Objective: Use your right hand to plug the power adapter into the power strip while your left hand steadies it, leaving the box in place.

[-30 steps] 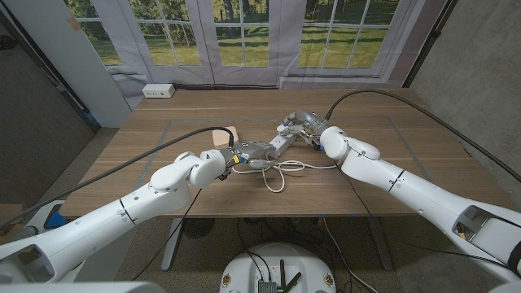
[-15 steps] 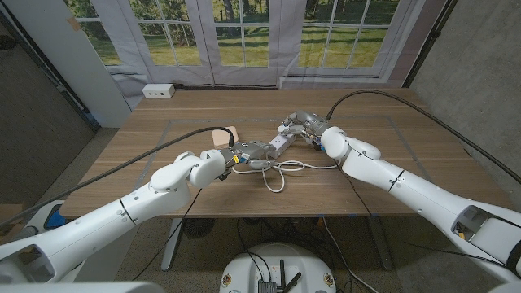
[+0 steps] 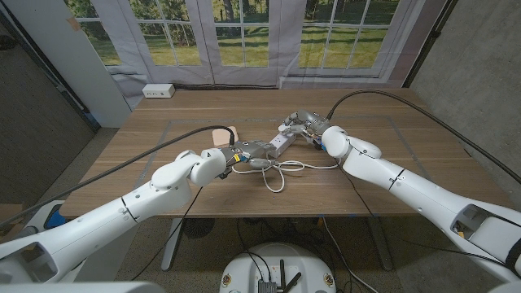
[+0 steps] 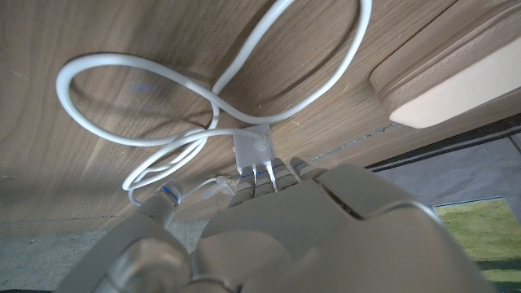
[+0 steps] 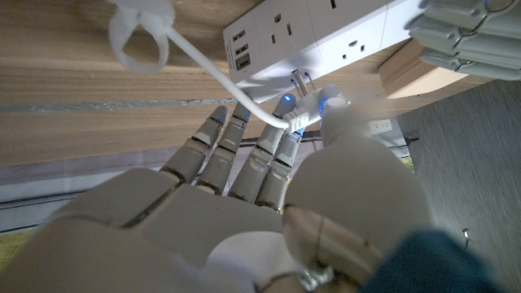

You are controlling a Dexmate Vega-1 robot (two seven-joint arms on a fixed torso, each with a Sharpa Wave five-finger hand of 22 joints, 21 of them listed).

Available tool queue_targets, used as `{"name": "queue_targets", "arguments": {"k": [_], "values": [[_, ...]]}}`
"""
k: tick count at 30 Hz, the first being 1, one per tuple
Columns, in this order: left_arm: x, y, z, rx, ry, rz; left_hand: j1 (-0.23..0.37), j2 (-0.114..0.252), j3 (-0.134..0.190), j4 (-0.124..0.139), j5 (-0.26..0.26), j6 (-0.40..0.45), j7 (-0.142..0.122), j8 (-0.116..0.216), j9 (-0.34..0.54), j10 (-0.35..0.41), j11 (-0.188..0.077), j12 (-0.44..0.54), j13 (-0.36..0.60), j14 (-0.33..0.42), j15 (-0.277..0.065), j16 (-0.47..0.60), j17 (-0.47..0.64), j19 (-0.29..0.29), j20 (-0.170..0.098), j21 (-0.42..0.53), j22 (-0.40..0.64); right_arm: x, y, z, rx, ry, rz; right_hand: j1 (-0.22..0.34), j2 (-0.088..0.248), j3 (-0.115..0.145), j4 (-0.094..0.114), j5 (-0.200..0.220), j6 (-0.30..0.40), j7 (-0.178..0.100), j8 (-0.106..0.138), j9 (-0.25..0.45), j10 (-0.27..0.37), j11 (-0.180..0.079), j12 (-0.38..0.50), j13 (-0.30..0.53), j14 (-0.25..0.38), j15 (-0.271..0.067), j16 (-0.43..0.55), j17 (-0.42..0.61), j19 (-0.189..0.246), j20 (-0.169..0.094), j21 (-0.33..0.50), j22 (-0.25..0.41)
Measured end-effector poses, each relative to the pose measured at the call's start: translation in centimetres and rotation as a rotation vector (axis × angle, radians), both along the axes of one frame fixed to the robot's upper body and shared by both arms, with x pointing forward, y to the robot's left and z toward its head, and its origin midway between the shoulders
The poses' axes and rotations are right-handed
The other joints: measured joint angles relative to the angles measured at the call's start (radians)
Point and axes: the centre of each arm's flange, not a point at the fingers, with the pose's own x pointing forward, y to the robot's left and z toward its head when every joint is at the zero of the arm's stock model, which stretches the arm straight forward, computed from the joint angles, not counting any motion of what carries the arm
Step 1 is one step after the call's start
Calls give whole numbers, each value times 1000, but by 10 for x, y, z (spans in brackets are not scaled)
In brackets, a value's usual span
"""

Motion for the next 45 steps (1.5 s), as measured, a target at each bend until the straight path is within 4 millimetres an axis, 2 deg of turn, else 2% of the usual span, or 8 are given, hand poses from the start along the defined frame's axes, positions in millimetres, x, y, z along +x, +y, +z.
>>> {"name": "queue_targets", "arguments": {"k": [45], "values": [[2, -4, -2, 3, 16, -2, 0, 0, 6, 0, 0, 6, -6, 0, 0, 6, -1, 0, 1, 6, -6, -5, 2, 0, 0, 0, 0, 10, -7, -16, 30, 31, -16, 8, 8, -8, 3, 6, -4, -4, 0, 0, 0, 0, -4, 5, -4, -4, -5, -1, 0, 0, 0, 0]]}}
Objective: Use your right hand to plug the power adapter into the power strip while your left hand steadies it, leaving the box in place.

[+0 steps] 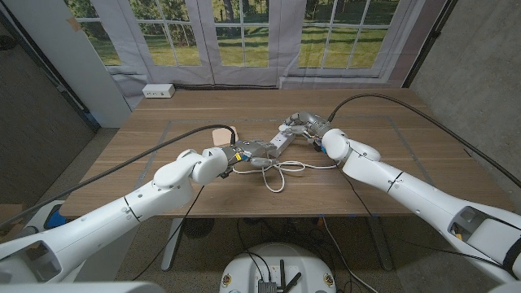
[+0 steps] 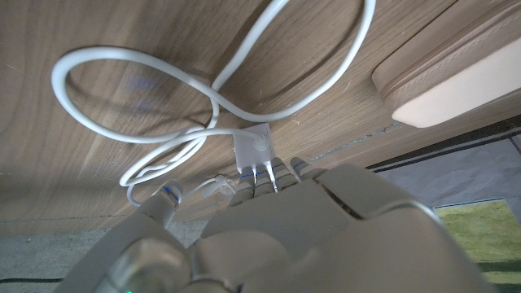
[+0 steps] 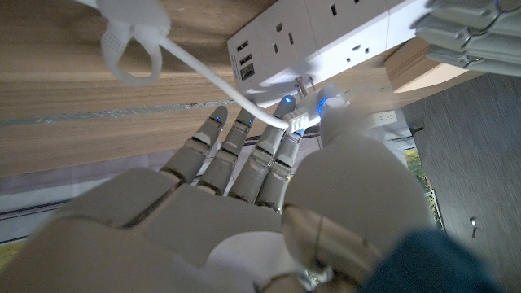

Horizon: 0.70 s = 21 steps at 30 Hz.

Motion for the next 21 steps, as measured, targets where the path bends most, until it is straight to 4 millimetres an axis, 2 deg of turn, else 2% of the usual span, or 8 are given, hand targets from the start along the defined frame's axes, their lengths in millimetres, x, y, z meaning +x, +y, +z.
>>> {"name": "queue_targets", "arguments": {"k": [21], "values": [[1, -2, 0, 6, 9, -7, 0, 0, 2, -2, 0, 0, 0, 0, 0, 0, 0, 0, 0, 3, 4, 0, 0, 0, 0, 0, 0, 6, -3, -10, -11, 23, 1, 0, 0, -7, 2, 4, 0, 0, -2, 0, 0, 0, -2, 0, 0, 1, -10, -2, 0, 0, 0, 0]]}}
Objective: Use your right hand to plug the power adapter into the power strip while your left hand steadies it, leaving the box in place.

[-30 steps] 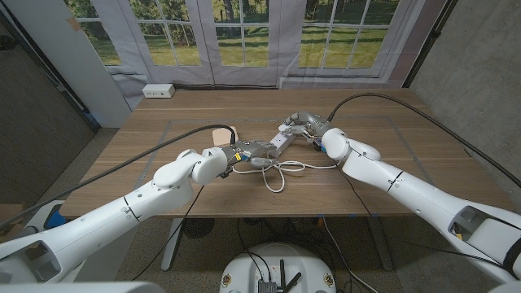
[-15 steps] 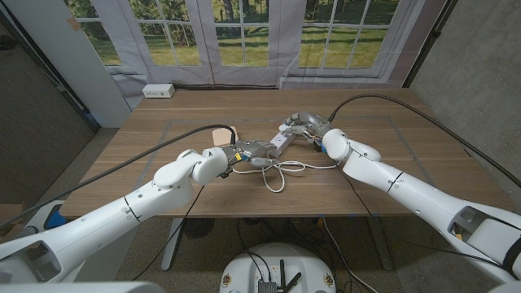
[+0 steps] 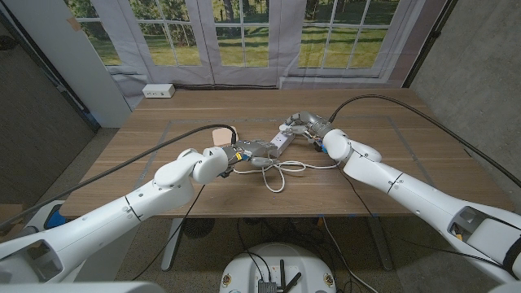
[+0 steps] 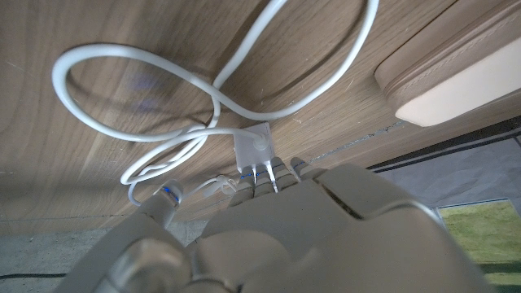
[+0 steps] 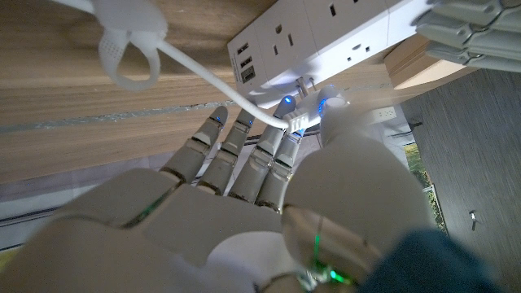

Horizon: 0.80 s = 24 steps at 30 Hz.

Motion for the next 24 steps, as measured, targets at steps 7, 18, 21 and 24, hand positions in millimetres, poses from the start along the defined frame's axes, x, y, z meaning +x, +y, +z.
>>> {"name": "queue_targets", "arguments": {"k": [7, 18, 21, 24], "values": [[1, -1, 0, 0, 3, 0, 0, 0, 0, 0, 0, 0, 0, 0, 0, 0, 0, 0, 0, 0, 0, 0, 0, 0, 0, 0, 0, 1, 1, -2, -5, 8, 2, 0, 0, 0, 0, 0, -2, -2, -1, 0, -5, 5, -6, 0, 0, 0, -1, 1, 4, 4, 0, 0], [1, -1, -1, 0, 9, 1, 0, 0, 0, 0, 0, 0, 0, -1, -1, -1, 0, -2, 0, 0, 0, 0, -1, 0, 0, 0, 0, 1, 0, -4, -10, 29, 3, 18, 5, -10, 1, 4, -22, -22, -19, 0, -45, 6, -20, 0, -7, 4, -8, 0, 0, 7, 0, 0], [0, -1, -1, -1, 9, 1, 0, 0, 0, 0, 0, 0, 0, -4, 0, -2, -2, -4, 0, 0, 0, 0, -1, 0, 0, 0, 0, 1, -1, -3, -11, 36, 4, 19, 6, -16, 1, 6, -36, -36, -31, 0, -67, 9, -30, 0, -19, 0, -16, 2, -4, 11, 0, 0], [0, -1, -2, -2, 11, 2, 0, 0, 2, 2, 0, 0, 0, -4, 0, -2, -2, -3, 0, -1, 1, 0, -2, 0, 0, 0, 0, 1, -3, -3, -11, 44, 5, 20, 7, -21, 4, 6, -54, -44, -43, 3, -95, 8, -40, 4, -30, 3, -16, 2, -7, 15, 0, 0]]}}
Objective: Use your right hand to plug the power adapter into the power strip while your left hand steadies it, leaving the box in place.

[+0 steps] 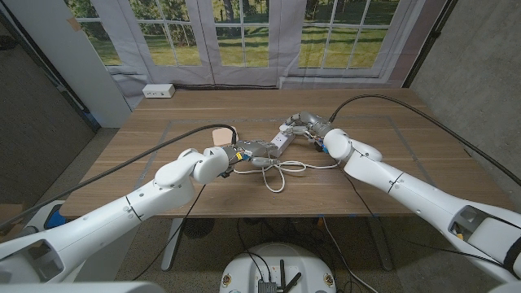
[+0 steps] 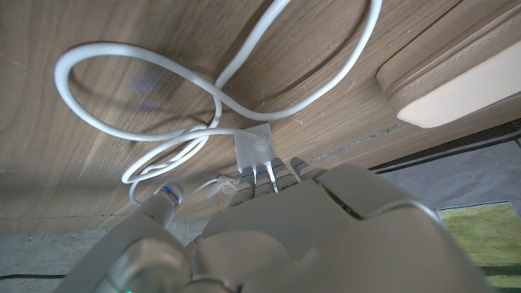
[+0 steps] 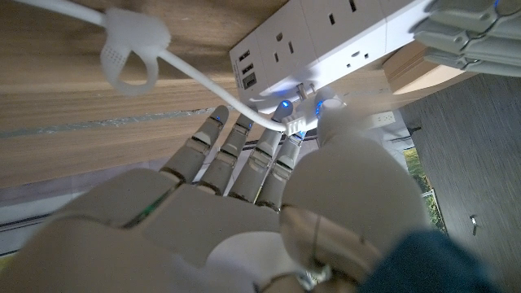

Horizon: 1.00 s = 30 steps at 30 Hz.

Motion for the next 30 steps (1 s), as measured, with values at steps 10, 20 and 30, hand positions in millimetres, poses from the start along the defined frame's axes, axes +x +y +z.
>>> {"name": "queue_targets", "arguments": {"k": [10, 20, 30], "values": [[-1, 0, -1, -3, 5, 0, 0, 0, 2, 2, 0, 0, 0, 0, 0, 0, 0, 3, 0, -1, 1, -1, 0, 4, -4, 0, 0, -1, -3, 1, 3, 15, 4, -20, -20, -22, 6, 4, -54, 13, -23, -1, -57, 0, -13, 9, -21, 0, -8, 16, 2, 13, 0, 0], [-1, 0, -2, -5, 7, 0, 0, 0, 7, -2, 0, 0, 0, 4, 0, 1, 0, 3, 0, 2, -2, -3, 0, 7, 0, 0, 0, -3, -5, 2, 11, 22, 10, -30, -29, -32, 6, 4, -86, 17, -44, -1, -96, 4, -19, 14, -43, 0, -15, 17, -7, 29, 0, 2], [-1, 0, -2, -6, 8, 0, 0, 0, 7, -2, 0, 0, 0, 4, 0, 1, 1, 3, 0, 8, 3, -4, 0, 7, 0, 0, 0, -4, -7, 3, 16, 28, 15, -44, -30, -46, 9, 4, -142, 23, -72, -6, -161, 25, -25, 23, -77, 2, -24, 28, -15, 43, 0, 2]]}}
